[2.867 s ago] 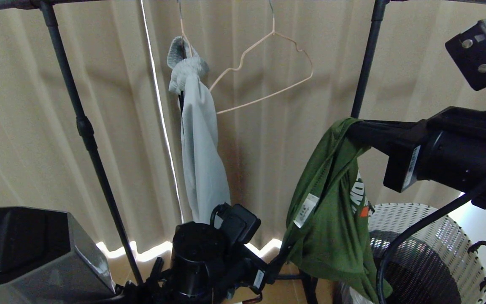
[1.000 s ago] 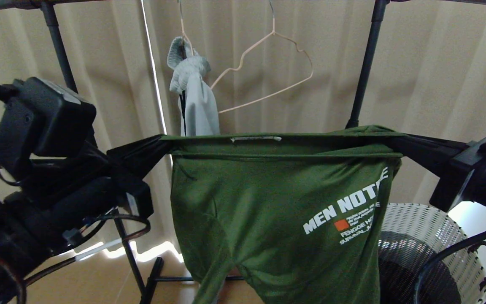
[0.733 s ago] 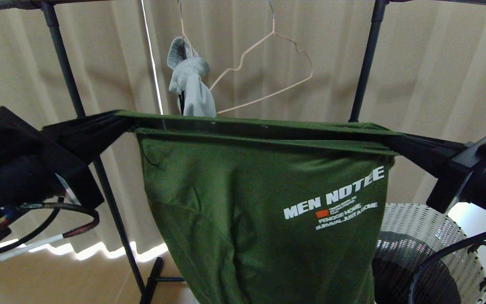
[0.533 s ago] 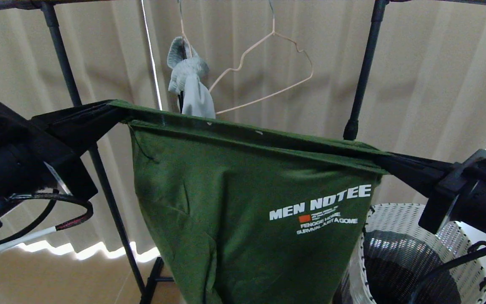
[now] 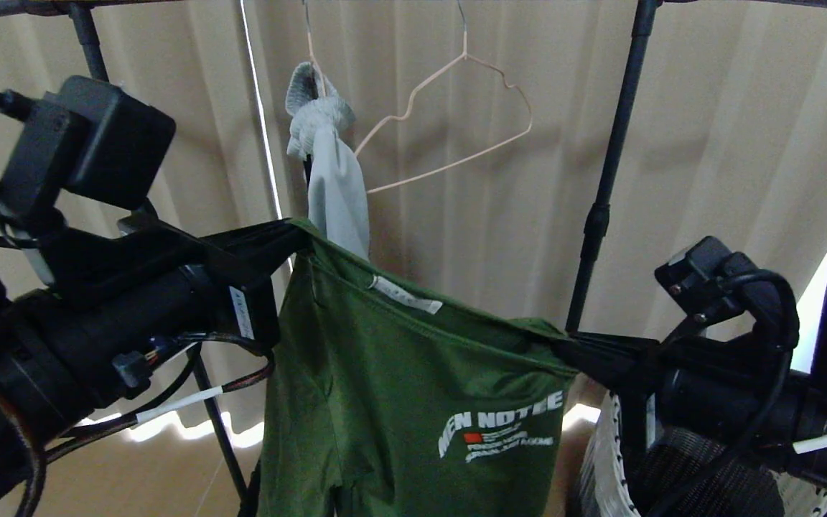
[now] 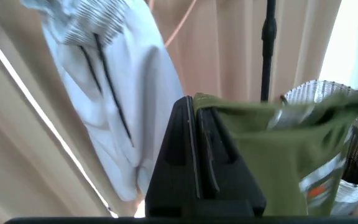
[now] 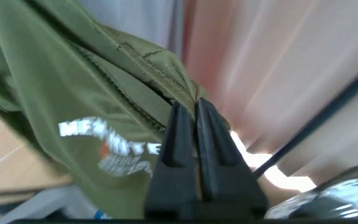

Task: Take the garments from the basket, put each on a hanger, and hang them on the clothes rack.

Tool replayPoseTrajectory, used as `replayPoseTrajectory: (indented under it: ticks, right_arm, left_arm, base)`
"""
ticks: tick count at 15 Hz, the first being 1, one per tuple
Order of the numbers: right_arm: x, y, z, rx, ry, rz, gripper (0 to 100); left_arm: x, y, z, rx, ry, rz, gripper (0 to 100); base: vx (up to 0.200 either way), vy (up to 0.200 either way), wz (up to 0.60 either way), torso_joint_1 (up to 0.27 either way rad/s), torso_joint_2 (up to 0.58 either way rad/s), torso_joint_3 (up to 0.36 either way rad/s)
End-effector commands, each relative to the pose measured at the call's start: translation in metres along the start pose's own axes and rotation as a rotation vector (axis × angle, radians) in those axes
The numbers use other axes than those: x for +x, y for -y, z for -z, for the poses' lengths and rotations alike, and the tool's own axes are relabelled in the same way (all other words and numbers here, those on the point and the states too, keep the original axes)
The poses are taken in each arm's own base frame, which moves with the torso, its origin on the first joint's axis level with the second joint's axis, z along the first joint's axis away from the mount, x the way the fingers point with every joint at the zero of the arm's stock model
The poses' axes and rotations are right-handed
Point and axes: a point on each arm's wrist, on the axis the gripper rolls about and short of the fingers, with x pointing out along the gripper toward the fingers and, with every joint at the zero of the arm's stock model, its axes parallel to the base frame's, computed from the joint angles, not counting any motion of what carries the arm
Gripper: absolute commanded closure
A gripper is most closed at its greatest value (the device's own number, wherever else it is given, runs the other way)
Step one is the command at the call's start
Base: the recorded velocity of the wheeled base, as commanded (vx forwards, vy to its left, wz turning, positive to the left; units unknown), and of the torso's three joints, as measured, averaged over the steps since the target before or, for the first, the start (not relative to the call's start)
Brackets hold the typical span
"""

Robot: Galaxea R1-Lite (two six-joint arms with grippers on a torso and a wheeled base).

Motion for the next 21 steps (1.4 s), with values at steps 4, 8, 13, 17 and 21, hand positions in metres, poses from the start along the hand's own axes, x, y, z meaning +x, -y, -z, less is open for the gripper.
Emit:
replayPoseTrajectory:
  ticks: [4,8,13,17,21]
  right_arm:
    - [0.009,-0.011,0.017,-0.013,-0.076,-0.041,0]
    - [0.008,-0.02,0.017,0.0,-0.076,-0.118,0]
    - [0.012,-0.036,0.012,-0.019,-0.047,-0.186,0]
    - [0.031,-0.048,0.012,-0.024,-0.004,-0.207,0]
    - [0.044,-0.053,0.004,-0.023,0.008,-0.208,0]
  left_arm:
    - [0.014,0.011,0.012,-0.028,-0.055,0.027,100]
    - [0.025,0.018,0.02,-0.024,-0.095,0.023,100]
    - [0.039,0.018,0.011,0.022,-0.209,-0.096,100]
    - [0.048,0.024,-0.001,0.041,-0.231,-0.164,100]
    - [0.052,0.042,-0.001,0.052,-0.233,-0.128,100]
  base:
    - [0.0,0.0,0.0,0.0,0.0,0.0]
    - [0.0,0.0,0.0,0.0,0.0,0.0]
    - [0.0,0.0,0.0,0.0,0.0,0.0]
    - [0.0,0.0,0.0,0.0,0.0,0.0]
    - [0.0,0.0,0.0,0.0,0.0,0.0]
